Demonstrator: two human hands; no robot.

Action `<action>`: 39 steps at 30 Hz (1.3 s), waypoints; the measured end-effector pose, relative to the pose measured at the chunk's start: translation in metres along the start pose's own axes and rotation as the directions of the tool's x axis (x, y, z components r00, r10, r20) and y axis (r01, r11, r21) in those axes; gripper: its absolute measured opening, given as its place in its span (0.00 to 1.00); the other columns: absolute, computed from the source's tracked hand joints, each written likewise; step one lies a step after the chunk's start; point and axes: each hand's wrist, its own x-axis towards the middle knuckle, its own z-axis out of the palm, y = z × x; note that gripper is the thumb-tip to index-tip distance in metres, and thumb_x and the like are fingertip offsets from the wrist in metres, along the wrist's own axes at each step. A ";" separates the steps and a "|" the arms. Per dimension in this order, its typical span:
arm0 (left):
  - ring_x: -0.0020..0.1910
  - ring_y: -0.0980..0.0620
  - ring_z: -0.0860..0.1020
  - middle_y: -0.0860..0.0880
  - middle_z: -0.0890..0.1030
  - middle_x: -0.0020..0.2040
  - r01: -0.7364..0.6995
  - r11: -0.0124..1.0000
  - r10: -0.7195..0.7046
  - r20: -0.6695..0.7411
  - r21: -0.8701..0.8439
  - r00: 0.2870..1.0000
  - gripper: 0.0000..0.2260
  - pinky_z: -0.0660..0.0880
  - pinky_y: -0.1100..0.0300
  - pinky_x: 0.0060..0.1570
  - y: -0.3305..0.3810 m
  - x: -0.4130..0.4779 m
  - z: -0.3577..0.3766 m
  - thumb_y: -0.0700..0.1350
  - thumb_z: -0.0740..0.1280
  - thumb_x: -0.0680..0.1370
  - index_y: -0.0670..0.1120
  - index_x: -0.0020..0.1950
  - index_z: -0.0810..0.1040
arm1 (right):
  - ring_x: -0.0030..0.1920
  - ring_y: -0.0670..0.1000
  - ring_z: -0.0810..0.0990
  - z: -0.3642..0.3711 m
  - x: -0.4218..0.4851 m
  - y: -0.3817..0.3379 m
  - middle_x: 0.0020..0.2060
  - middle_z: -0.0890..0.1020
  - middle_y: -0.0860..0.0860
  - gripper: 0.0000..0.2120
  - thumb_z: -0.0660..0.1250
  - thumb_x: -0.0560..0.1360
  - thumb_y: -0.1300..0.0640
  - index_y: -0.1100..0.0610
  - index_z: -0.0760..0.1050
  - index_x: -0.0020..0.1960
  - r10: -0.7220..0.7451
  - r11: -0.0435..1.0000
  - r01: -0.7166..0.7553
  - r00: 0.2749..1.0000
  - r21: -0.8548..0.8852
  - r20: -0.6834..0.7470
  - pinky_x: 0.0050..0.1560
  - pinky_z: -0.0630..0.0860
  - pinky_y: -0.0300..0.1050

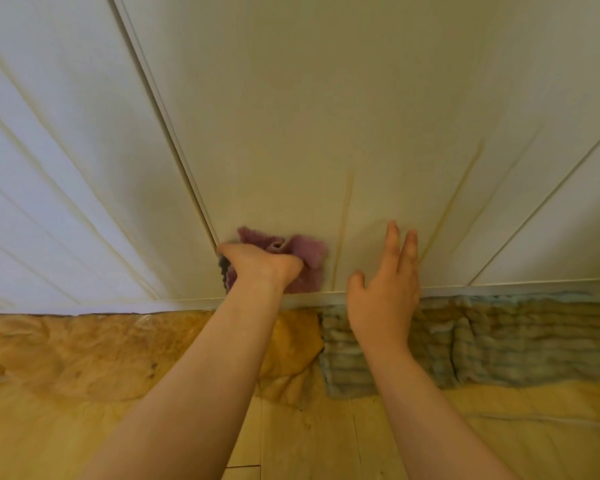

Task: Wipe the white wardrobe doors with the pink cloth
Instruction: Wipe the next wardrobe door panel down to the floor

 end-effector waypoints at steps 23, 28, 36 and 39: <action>0.27 0.57 0.73 0.55 0.79 0.33 -0.362 0.913 0.248 0.449 0.188 0.858 0.13 0.69 0.67 0.29 -0.011 -0.113 0.055 0.58 0.59 0.79 0.56 0.38 0.74 | 0.75 0.54 0.50 -0.001 -0.009 0.021 0.76 0.45 0.54 0.36 0.59 0.77 0.58 0.51 0.41 0.76 0.083 0.995 -0.078 0.994 -0.067 0.073 0.72 0.49 0.49; 0.75 0.40 0.44 0.37 0.45 0.77 -0.887 -0.224 0.647 0.743 0.403 0.174 0.34 0.37 0.56 0.71 -0.049 -0.071 0.022 0.59 0.53 0.78 0.45 0.76 0.44 | 0.75 0.54 0.50 -0.012 -0.010 0.025 0.76 0.46 0.55 0.36 0.60 0.77 0.58 0.52 0.42 0.76 0.105 0.991 -0.099 0.992 -0.087 0.068 0.71 0.52 0.50; 0.71 0.30 0.54 0.27 0.60 0.70 -0.539 -0.748 0.411 0.908 0.388 0.082 0.30 0.55 0.30 0.65 -0.026 0.018 -0.061 0.57 0.51 0.80 0.36 0.73 0.59 | 0.75 0.53 0.49 -0.018 -0.012 0.023 0.76 0.44 0.53 0.35 0.58 0.78 0.56 0.50 0.40 0.76 0.081 0.991 -0.072 0.993 -0.110 0.087 0.72 0.49 0.49; 0.72 0.35 0.47 0.28 0.56 0.72 -0.624 -0.715 0.470 0.877 0.315 -0.095 0.31 0.38 0.45 0.71 -0.010 -0.018 -0.001 0.57 0.52 0.78 0.36 0.74 0.59 | 0.75 0.54 0.50 -0.013 -0.008 0.023 0.76 0.45 0.54 0.35 0.59 0.78 0.57 0.51 0.41 0.76 0.071 0.994 -0.065 0.995 -0.086 0.073 0.72 0.50 0.49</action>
